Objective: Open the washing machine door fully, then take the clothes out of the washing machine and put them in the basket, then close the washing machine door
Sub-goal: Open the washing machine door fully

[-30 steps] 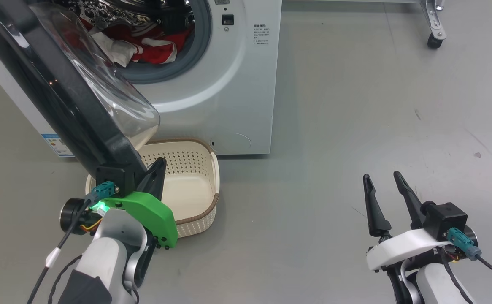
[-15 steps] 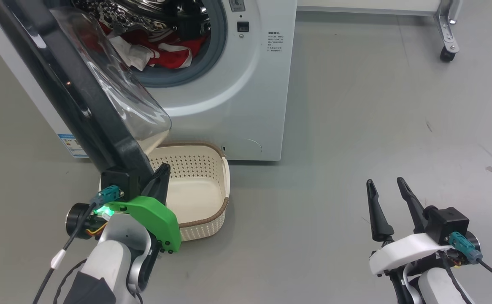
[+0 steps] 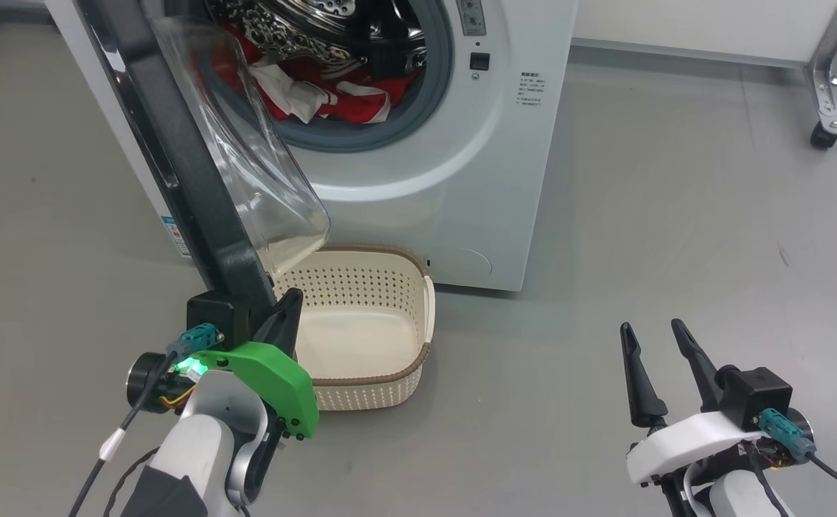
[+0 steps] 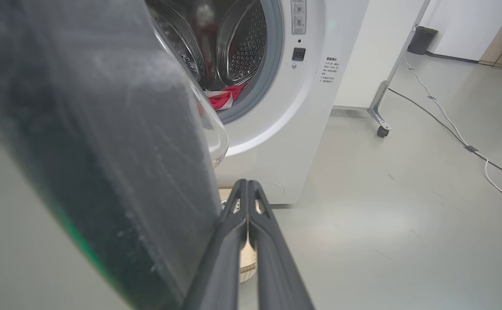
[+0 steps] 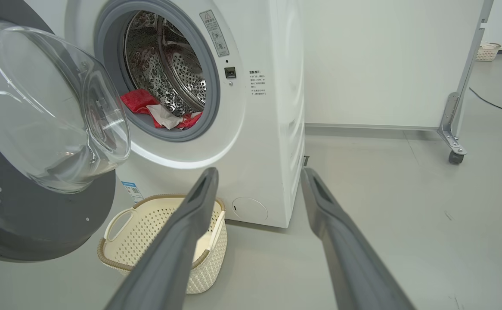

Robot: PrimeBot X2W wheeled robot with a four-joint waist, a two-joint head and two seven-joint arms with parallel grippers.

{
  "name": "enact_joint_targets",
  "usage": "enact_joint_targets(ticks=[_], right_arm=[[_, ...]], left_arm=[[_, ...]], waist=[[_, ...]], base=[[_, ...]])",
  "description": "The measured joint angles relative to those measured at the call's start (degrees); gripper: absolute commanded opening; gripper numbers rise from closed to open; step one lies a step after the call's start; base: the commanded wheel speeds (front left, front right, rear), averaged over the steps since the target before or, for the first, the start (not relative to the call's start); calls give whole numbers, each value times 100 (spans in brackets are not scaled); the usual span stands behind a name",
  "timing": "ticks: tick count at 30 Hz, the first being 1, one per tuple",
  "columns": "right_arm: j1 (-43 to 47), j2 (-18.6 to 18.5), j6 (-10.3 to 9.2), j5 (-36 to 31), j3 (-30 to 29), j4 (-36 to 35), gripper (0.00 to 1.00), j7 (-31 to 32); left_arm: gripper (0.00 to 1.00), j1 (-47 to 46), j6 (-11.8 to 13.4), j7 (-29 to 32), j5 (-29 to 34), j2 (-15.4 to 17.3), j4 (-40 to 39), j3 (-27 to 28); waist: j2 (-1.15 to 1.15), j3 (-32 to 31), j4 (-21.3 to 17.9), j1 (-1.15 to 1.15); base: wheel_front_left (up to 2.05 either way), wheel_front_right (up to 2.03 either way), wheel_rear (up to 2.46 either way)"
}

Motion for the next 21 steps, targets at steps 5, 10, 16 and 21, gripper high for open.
enact_joint_targets(ticks=[5,10,16,21], right_arm=[[35,24,1,-1,-3,4,100,0],[75,27,2,0,-10,25,100,0],[81,53,45,-1,0,24,100,0],[81,78,45,1,12,24,100,0]], left_arm=[[0,3,8,-35,-29,-2,27,0],[0,9,15,-54,-78,-1,47,10],[0,44,82,-121,-93,-1,56,119],[0,97,116,-154,-94,23,58,221]], waist=[[0,-49,238,0],[0,-81,485,0],[0,-84,759,0],[0,-57,924,0]], base=[[0,0,0],[0,0,0],[0,0,0],[0,0,0]])
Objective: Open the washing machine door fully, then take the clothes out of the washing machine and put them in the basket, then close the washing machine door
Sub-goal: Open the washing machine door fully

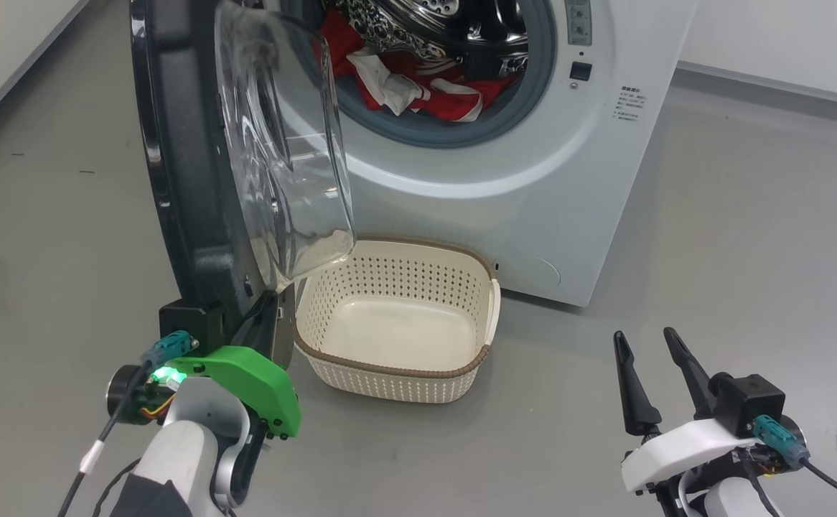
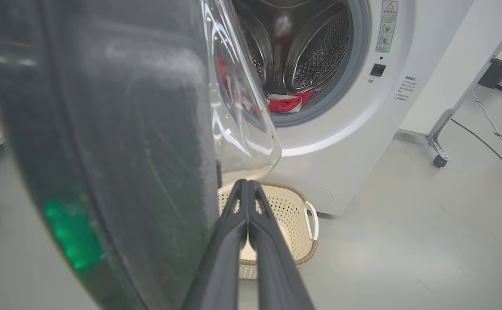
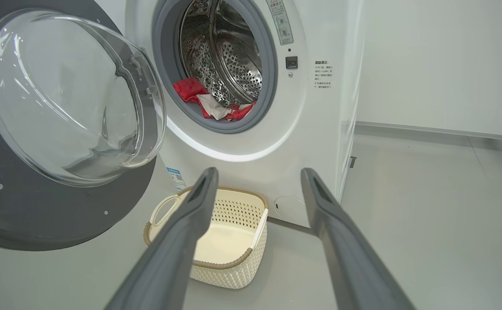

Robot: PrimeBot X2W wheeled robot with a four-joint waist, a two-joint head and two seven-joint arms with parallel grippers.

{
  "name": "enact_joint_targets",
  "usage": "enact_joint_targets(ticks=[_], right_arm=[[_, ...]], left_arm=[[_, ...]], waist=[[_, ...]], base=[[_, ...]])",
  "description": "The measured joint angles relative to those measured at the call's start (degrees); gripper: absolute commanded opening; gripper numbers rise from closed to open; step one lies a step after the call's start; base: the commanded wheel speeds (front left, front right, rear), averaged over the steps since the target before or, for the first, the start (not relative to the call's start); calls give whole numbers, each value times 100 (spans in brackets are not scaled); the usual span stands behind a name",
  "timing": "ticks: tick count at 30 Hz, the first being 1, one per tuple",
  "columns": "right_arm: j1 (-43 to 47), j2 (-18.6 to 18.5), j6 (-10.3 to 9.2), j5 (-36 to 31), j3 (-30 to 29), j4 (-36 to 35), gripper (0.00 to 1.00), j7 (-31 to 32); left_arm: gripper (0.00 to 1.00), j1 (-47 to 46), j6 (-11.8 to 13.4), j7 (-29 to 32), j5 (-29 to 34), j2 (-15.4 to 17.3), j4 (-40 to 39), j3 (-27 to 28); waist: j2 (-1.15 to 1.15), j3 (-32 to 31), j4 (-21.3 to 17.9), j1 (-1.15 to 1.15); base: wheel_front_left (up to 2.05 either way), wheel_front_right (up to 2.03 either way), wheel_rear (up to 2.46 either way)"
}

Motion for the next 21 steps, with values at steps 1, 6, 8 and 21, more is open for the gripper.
enact_joint_targets(ticks=[1,6,8,21], right_arm=[[0,0,0,0,7,2,100,0],[-1,1,4,-9,32,5,100,0],[-2,1,4,-10,33,5,100,0],[-69,-18,7,-103,93,9,100,0]], left_arm=[[0,3,0,-1,-2,4,-1,11],[0,42,49,-53,-67,20,-2,156],[0,65,52,-93,-108,44,-3,201],[0,131,174,-302,-310,159,-98,742]], waist=[[0,10,25,0],[0,87,126,0],[0,114,145,0],[0,402,204,0]], base=[[0,0,0],[0,0,0],[0,0,0],[0,0,0]])
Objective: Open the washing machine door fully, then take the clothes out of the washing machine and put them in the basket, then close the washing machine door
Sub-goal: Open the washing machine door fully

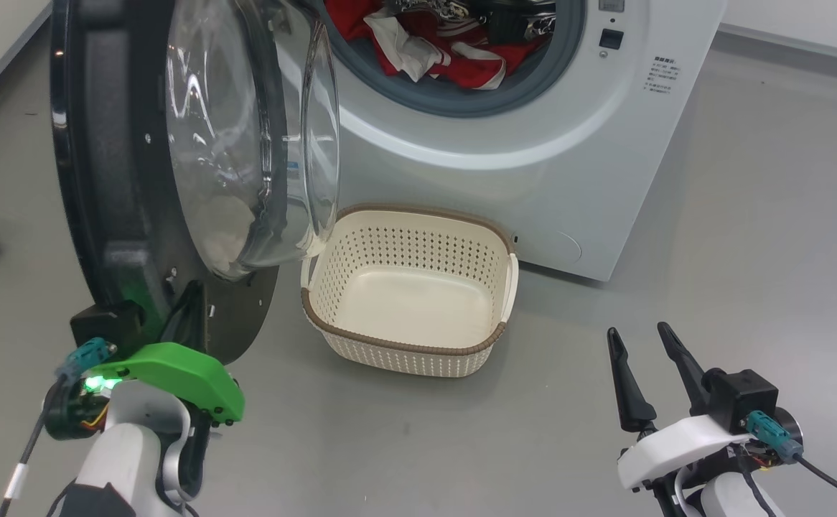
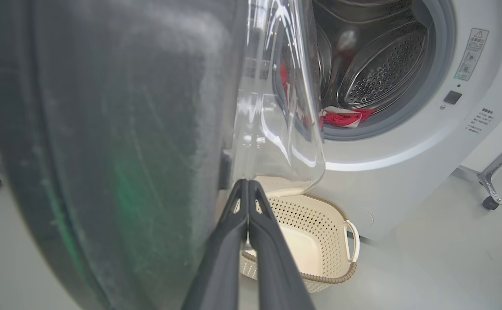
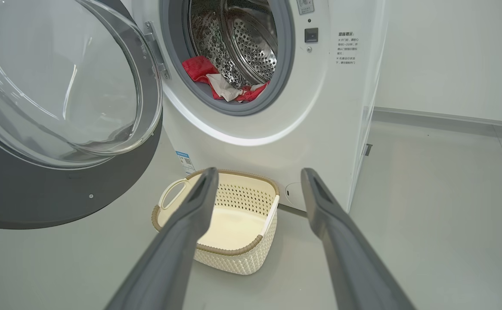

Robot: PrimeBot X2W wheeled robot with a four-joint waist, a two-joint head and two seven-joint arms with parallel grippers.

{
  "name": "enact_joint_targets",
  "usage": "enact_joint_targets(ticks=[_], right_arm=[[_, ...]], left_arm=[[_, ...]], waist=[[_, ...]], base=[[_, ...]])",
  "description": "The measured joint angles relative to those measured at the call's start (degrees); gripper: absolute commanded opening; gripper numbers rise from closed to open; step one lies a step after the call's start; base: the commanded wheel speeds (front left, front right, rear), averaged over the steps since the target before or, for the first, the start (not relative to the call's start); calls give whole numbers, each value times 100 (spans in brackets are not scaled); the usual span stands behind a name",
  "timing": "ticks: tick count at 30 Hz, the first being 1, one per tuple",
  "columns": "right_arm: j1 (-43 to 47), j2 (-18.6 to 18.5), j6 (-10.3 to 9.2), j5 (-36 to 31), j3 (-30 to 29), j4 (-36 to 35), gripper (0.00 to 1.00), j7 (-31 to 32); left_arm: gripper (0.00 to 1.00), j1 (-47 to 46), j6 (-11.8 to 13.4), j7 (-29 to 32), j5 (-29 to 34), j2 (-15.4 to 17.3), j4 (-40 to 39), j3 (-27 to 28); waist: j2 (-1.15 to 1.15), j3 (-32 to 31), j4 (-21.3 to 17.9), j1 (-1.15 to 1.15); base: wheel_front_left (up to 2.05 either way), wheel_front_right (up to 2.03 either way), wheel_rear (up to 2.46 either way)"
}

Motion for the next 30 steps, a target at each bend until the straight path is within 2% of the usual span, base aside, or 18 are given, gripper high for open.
enact_joint_targets(ticks=[18,30], right_arm=[[-264,-244,16,-153,13,-45,100,0],[-552,-422,16,-174,-44,-141,100,1]], left_arm=[[0,-66,114,-292,-398,300,-149,1066],[0,-498,134,-430,-751,498,16,1868]], waist=[[0,709,-43,0],[0,1282,-111,0]], base=[[0,0,0],[0,0,0]])
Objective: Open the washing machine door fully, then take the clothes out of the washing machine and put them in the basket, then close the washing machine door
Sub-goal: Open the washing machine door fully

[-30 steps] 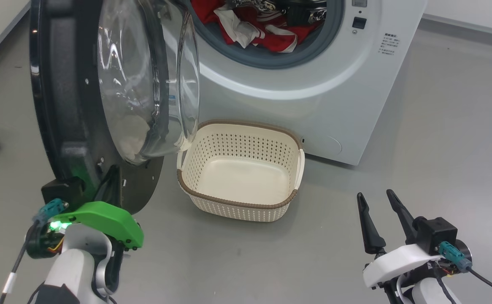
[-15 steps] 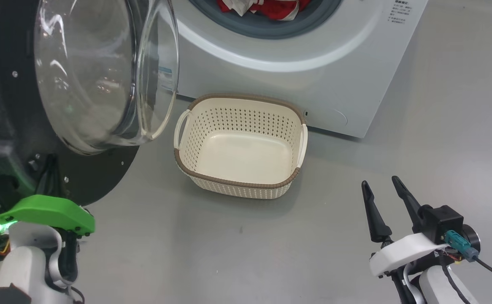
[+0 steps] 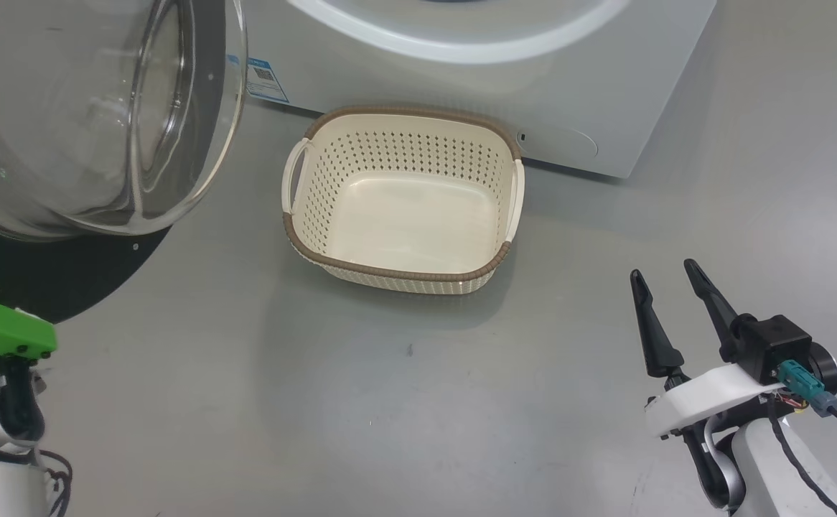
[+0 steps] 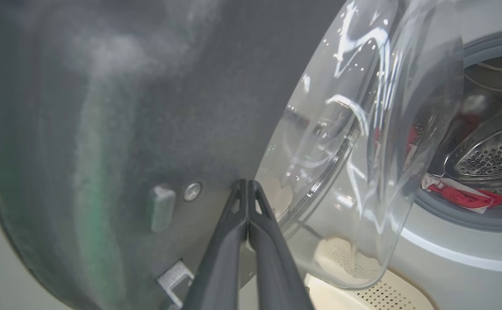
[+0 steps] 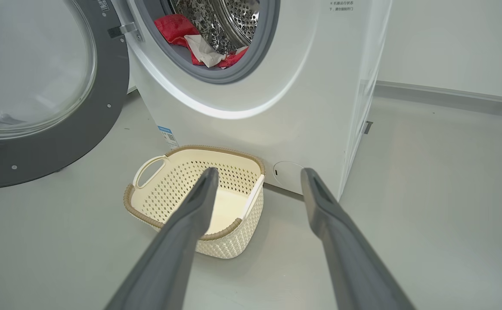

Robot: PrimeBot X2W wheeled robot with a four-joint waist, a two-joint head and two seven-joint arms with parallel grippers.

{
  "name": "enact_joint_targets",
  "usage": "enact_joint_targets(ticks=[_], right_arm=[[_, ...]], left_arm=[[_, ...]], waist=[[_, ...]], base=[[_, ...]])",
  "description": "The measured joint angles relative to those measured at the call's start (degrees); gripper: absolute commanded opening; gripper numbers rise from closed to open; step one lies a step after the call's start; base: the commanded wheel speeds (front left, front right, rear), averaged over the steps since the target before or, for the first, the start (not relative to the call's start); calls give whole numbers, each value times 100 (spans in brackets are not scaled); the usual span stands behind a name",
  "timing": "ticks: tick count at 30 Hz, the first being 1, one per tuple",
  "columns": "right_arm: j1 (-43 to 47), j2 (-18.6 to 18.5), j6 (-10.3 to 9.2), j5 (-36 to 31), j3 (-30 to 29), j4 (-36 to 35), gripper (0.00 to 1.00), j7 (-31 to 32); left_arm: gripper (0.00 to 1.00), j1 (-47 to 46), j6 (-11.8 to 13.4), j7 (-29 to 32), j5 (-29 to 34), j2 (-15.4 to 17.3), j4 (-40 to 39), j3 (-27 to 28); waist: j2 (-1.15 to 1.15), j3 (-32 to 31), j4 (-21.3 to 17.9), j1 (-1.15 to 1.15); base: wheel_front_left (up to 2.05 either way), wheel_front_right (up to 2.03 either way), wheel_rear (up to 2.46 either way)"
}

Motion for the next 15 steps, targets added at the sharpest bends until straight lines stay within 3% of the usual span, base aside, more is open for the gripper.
enact_joint_targets(ticks=[15], right_arm=[[-151,-199,0,-44,-40,-75,100,83]], left_arm=[[0,-403,36,-125,-260,356,522,704]], waist=[[0,442,-59,0]], base=[[0,0,0]])
